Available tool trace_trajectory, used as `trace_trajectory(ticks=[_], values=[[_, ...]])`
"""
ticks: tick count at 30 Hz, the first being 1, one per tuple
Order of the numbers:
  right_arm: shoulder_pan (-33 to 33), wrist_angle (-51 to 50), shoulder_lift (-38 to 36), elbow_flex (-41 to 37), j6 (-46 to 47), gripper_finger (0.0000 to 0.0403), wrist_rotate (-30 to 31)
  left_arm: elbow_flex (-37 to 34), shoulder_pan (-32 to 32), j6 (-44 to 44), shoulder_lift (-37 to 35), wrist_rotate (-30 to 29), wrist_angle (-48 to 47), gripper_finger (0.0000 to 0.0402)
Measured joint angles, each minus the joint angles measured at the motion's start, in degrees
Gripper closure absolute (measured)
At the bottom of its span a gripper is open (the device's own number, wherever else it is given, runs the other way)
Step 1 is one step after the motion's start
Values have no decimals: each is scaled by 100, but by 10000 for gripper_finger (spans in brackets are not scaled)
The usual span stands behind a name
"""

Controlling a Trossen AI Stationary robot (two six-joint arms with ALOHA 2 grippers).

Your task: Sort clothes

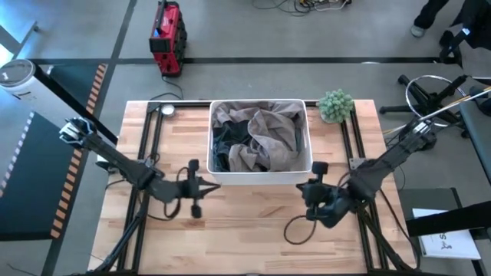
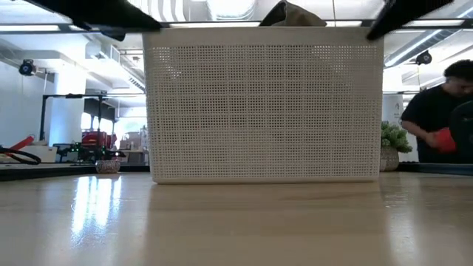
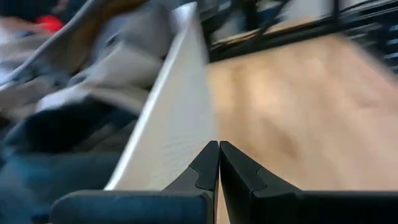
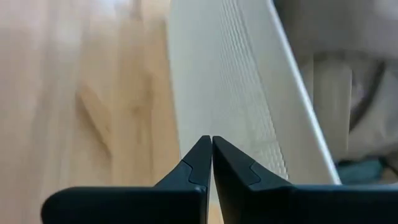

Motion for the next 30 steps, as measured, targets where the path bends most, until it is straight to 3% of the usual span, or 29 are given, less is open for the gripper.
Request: trace_trajectory(ticks=[5,13,19,26,30], values=[[-359,-418,339,0,492,403,294,191,133,-435,646,-1020,-112,402],[-1491,-305,397,-197,181,403,356,108,919,-773,864,-1070,-101,402],[-2310,416,323,-652,-294,403,337,-226,1565,-918,643,-1058,-75,402],[-2830,1262,319,-894,-894,403,271,-602,2197,-802,312,-1022,67,402],[-2880,1346,308,-897,-1103,403,252,-700,2429,-703,40,-603,98,402]])
